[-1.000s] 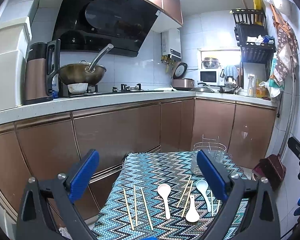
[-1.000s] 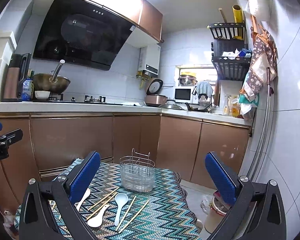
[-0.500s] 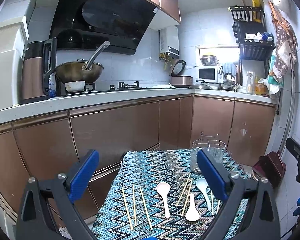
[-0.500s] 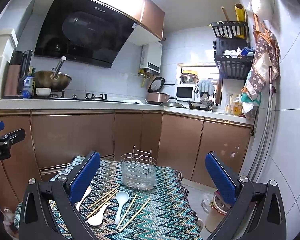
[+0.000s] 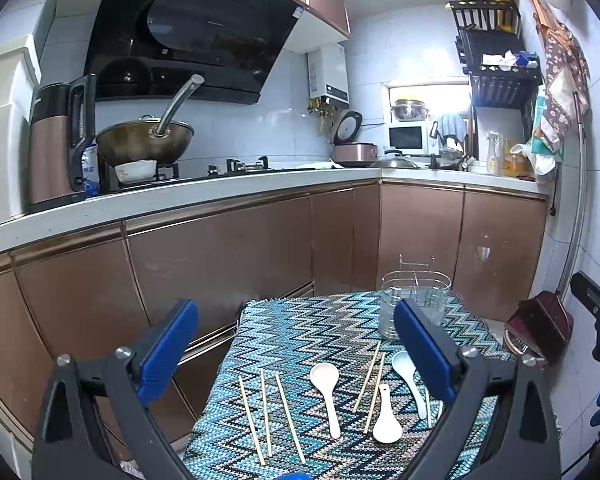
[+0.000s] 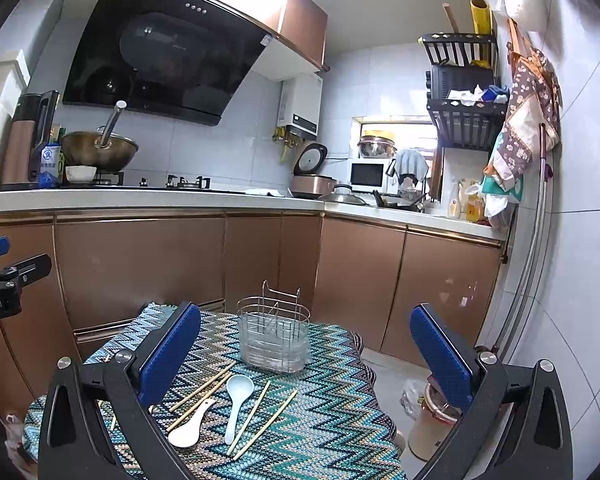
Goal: Organize utensils
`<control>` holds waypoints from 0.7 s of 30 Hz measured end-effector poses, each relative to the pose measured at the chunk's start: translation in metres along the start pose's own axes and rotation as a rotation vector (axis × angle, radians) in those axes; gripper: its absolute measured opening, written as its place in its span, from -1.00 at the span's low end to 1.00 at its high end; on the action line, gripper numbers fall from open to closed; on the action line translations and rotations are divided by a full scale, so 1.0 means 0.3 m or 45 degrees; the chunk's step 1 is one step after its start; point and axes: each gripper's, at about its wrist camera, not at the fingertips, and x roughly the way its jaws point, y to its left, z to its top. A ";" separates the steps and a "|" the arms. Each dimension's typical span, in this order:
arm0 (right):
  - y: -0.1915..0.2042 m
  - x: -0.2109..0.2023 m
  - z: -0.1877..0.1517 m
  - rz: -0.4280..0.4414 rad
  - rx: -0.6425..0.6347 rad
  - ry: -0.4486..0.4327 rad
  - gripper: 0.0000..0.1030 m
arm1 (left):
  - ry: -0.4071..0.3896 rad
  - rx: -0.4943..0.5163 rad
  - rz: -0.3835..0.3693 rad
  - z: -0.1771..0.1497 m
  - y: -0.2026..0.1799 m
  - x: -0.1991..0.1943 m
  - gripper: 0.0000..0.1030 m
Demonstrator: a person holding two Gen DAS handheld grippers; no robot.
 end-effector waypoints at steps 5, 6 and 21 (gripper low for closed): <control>-0.005 0.027 -0.009 -0.004 0.000 0.025 0.99 | -0.050 0.004 -0.037 0.004 -0.009 -0.003 0.91; -0.007 0.031 -0.011 -0.005 -0.001 0.029 0.99 | -0.065 0.008 -0.031 0.007 -0.012 -0.005 0.91; -0.038 0.118 -0.023 -0.014 0.015 0.066 0.99 | -0.099 -0.018 -0.014 0.040 -0.031 0.073 0.91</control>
